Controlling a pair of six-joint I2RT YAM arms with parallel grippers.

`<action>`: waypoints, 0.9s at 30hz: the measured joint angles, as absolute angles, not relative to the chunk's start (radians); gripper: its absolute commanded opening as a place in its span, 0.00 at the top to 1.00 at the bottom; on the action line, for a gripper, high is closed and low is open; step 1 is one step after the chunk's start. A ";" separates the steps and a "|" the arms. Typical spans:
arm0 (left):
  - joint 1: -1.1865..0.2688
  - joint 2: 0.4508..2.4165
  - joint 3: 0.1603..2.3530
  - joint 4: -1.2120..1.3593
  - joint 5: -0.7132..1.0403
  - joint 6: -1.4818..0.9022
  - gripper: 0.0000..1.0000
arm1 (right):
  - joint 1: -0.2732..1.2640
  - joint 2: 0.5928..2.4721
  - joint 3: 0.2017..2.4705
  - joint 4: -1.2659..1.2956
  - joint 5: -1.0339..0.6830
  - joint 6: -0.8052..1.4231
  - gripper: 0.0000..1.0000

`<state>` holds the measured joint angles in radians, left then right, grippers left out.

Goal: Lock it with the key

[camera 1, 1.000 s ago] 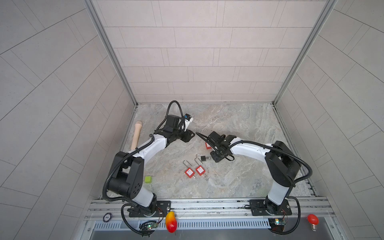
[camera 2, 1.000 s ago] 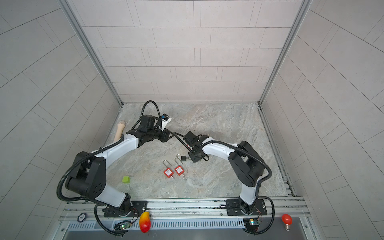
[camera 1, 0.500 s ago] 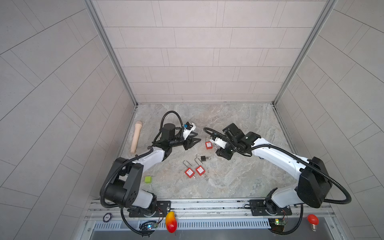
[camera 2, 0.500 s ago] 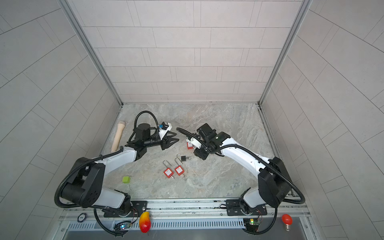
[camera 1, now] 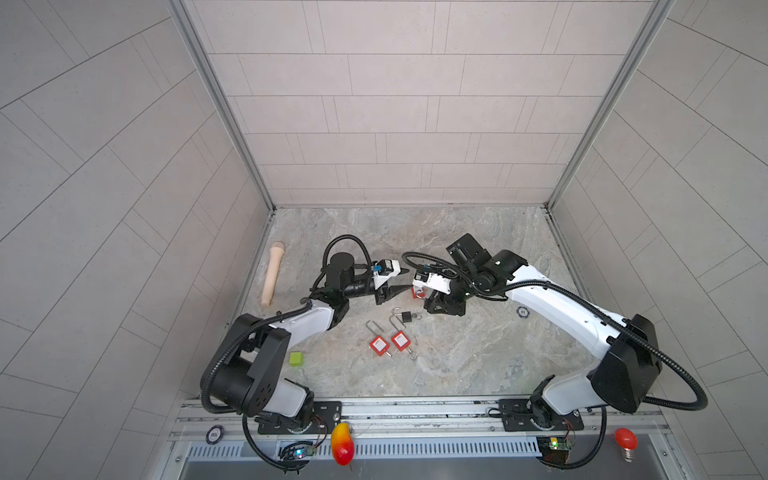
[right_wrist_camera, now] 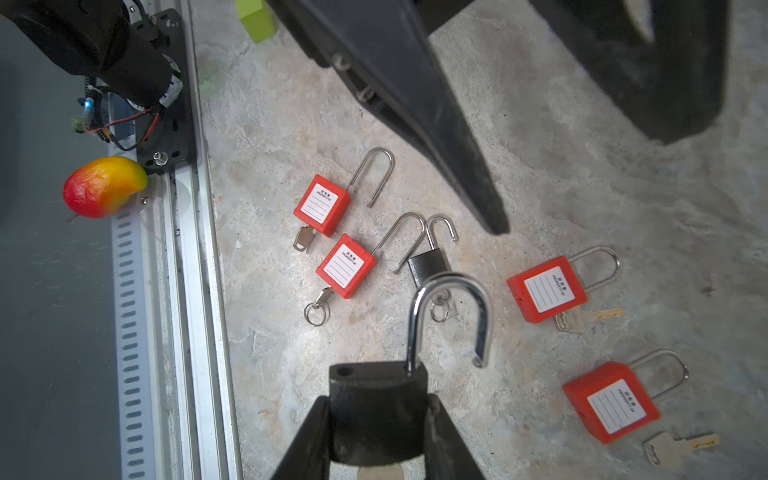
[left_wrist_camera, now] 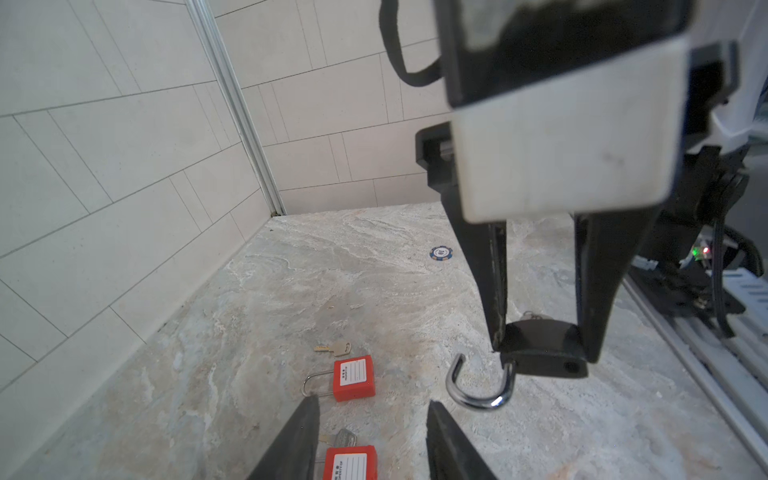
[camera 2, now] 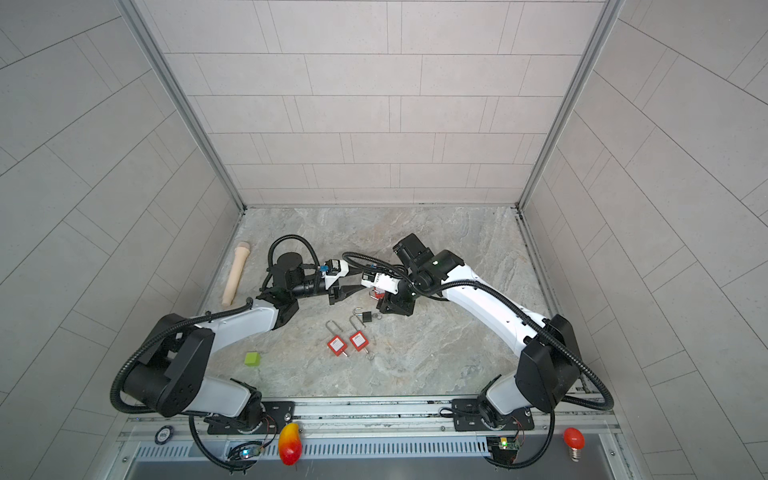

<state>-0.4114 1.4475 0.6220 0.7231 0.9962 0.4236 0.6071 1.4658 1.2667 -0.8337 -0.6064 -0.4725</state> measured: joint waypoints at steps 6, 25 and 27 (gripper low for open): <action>-0.424 1.373 0.620 0.611 0.958 0.602 0.53 | 0.581 1.482 1.288 -0.881 -0.652 -0.521 0.79; -0.502 1.320 0.620 0.434 0.865 0.888 0.53 | 0.571 1.531 1.346 -0.935 -0.726 -0.573 0.82; -0.509 1.318 0.620 0.441 0.865 0.888 0.54 | 0.571 1.532 1.346 -0.939 -0.730 -0.573 0.82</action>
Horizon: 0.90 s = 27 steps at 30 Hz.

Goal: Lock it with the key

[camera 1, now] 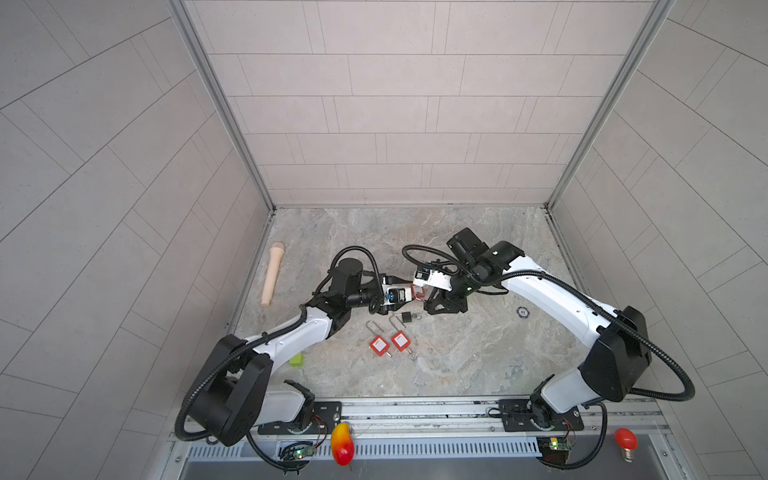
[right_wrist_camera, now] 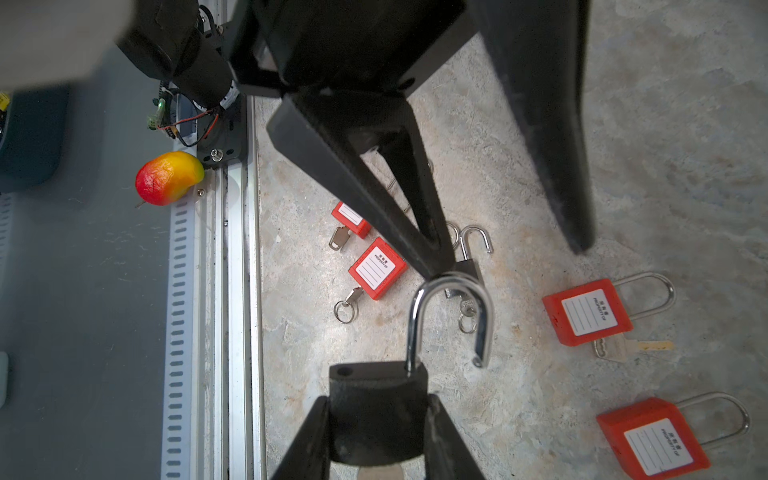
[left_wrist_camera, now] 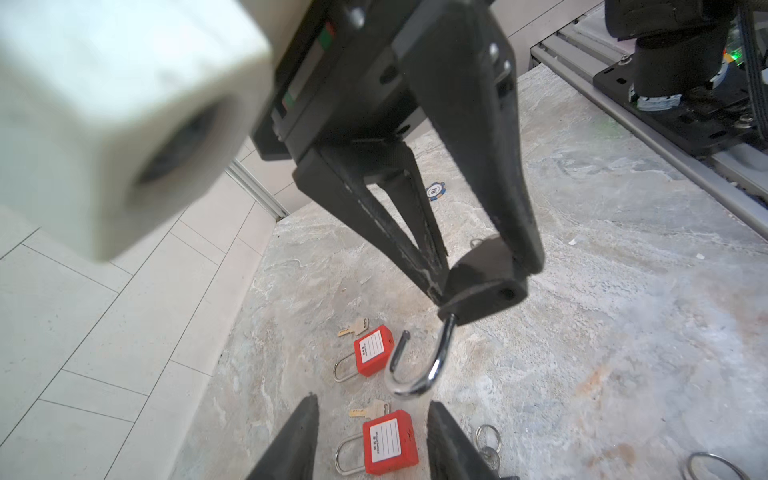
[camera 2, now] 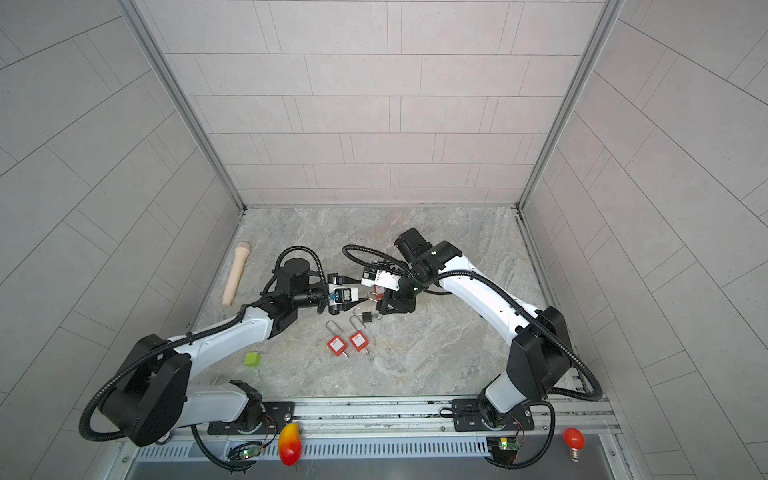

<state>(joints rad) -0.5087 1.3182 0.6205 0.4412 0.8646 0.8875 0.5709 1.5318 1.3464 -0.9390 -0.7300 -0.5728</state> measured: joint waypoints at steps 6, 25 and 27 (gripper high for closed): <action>-0.530 1.308 0.621 0.408 0.876 0.904 0.61 | 0.571 1.537 1.362 -0.949 -0.741 -0.577 0.82; -0.546 1.295 0.666 0.306 0.897 0.900 0.86 | 0.570 1.591 1.425 -0.991 -0.756 -0.632 0.84; -0.546 1.295 0.670 0.287 0.897 0.901 0.91 | 0.570 1.595 1.428 -0.993 -0.756 -0.638 0.83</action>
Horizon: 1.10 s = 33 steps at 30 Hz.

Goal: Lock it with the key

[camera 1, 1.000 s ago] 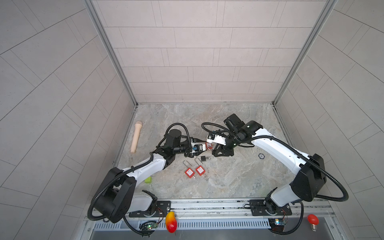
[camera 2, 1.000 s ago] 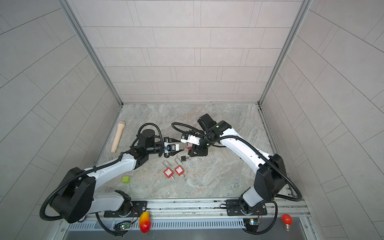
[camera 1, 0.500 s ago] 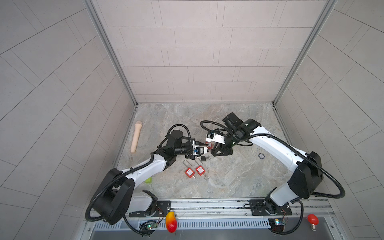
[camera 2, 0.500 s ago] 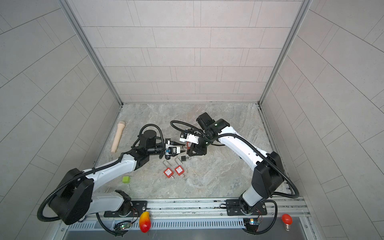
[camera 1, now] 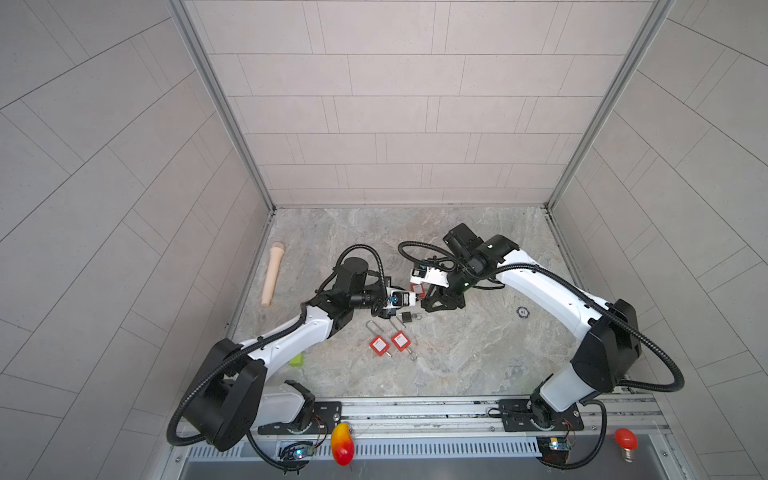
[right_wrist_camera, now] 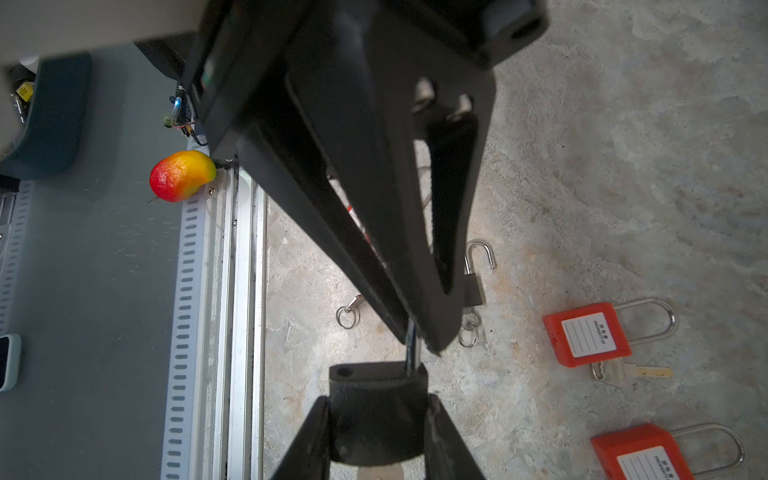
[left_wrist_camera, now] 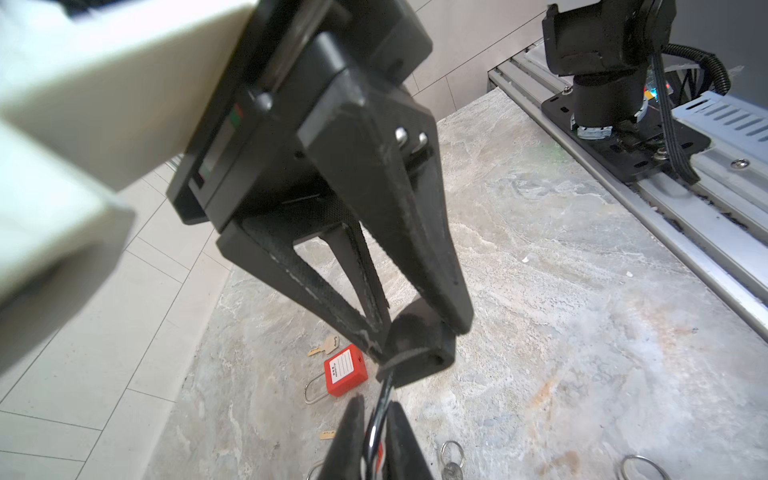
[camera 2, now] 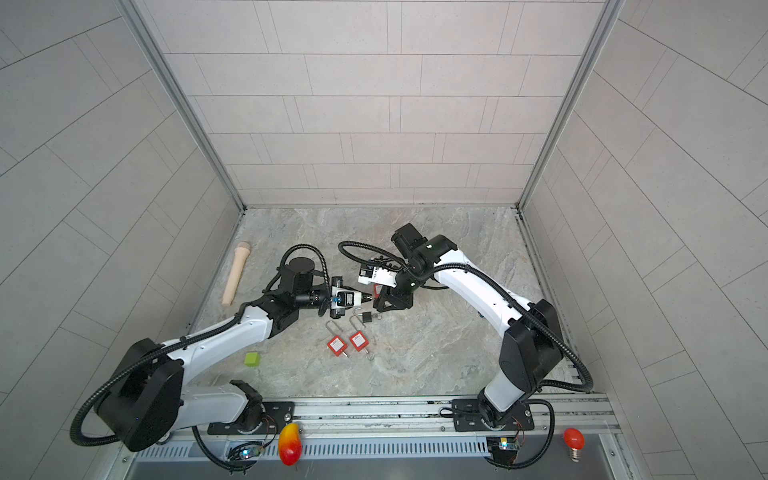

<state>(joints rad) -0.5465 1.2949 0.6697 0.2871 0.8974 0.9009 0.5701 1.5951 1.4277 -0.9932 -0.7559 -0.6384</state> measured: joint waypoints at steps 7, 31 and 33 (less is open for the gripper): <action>-0.546 1.296 0.702 0.215 0.900 0.898 1.00 | 0.570 1.599 1.446 -1.008 -0.747 -0.664 0.56; -0.530 1.335 0.708 0.393 0.965 0.452 1.00 | 0.505 1.531 1.383 -0.874 -0.720 -0.661 0.62; -0.530 1.338 0.710 0.400 0.972 0.433 1.00 | 0.509 1.531 1.383 -0.863 -0.725 -0.661 0.66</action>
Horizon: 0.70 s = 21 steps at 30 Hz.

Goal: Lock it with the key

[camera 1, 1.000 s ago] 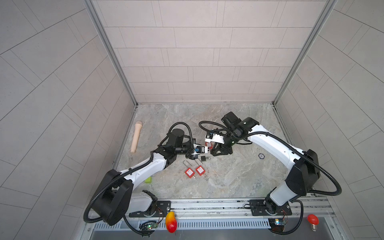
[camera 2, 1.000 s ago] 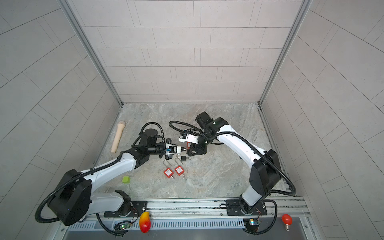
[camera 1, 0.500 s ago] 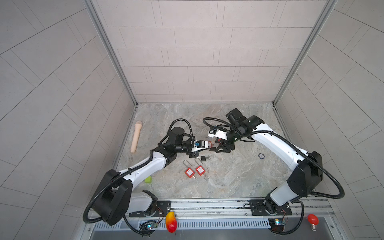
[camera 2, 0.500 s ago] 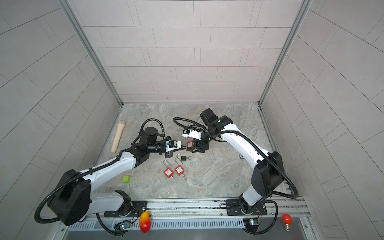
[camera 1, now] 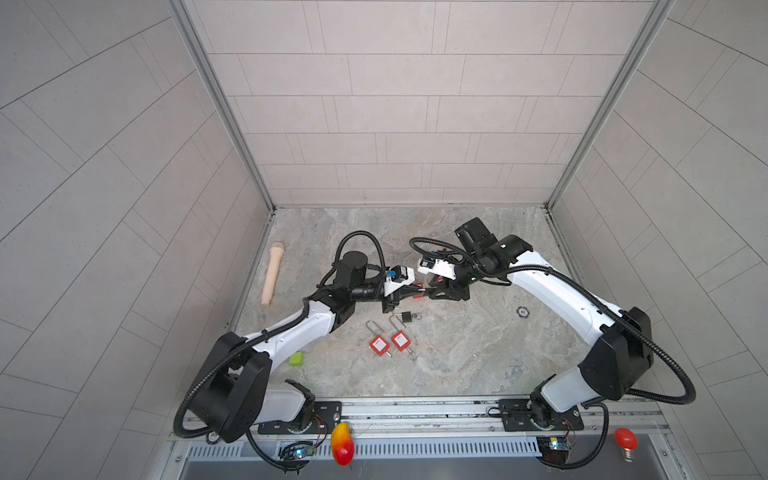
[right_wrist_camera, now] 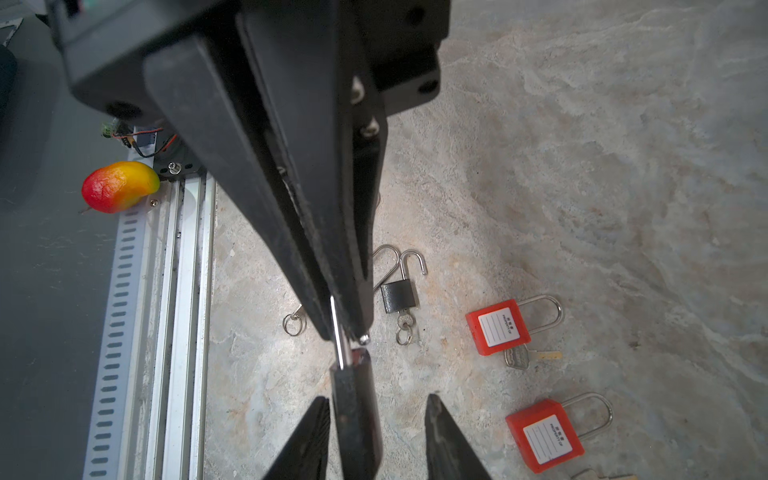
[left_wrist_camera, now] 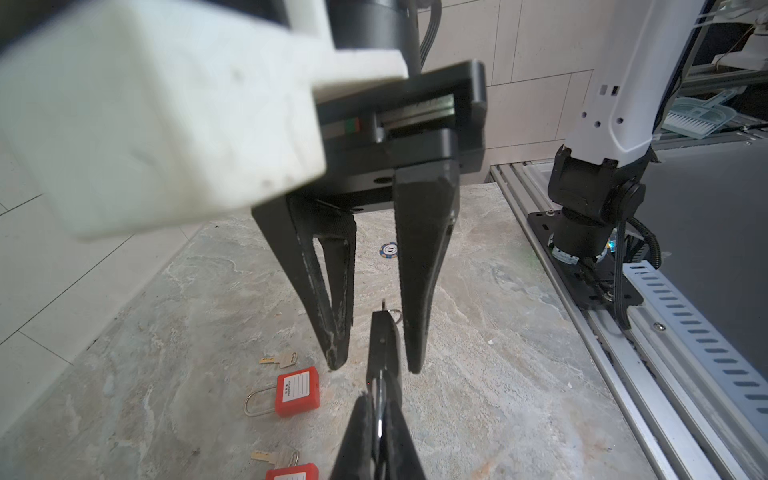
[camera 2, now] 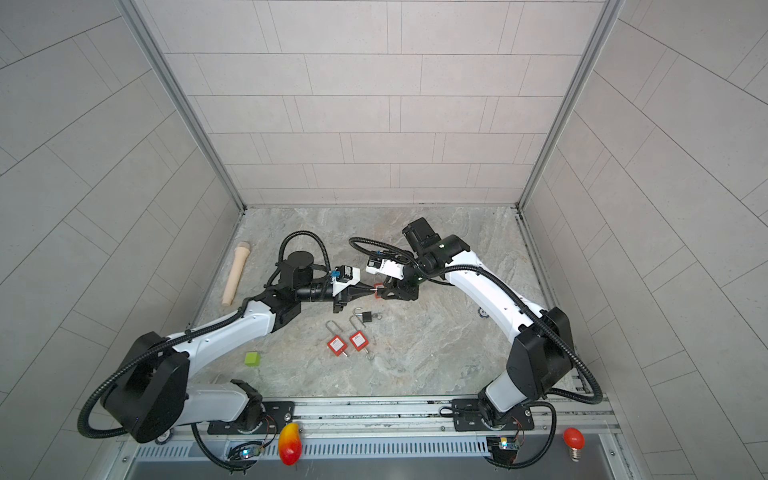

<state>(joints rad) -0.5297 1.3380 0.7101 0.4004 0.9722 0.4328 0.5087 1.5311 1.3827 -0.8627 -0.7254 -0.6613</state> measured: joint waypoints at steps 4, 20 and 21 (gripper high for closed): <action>-0.530 1.338 0.714 0.409 0.982 0.408 1.00 | 0.516 1.535 1.383 -0.854 -0.733 -0.666 0.73; -0.506 1.339 0.727 0.391 0.987 0.362 0.63 | 0.525 1.542 1.381 -0.844 -0.743 -0.695 1.00; -0.503 1.338 0.728 0.392 0.985 0.356 0.63 | 0.525 1.542 1.380 -0.841 -0.741 -0.695 1.00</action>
<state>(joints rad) -0.5026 1.3376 0.7284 0.3916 0.9848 0.3565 0.5255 1.5425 1.3804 -0.8406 -0.7410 -0.6952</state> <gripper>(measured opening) 0.346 0.165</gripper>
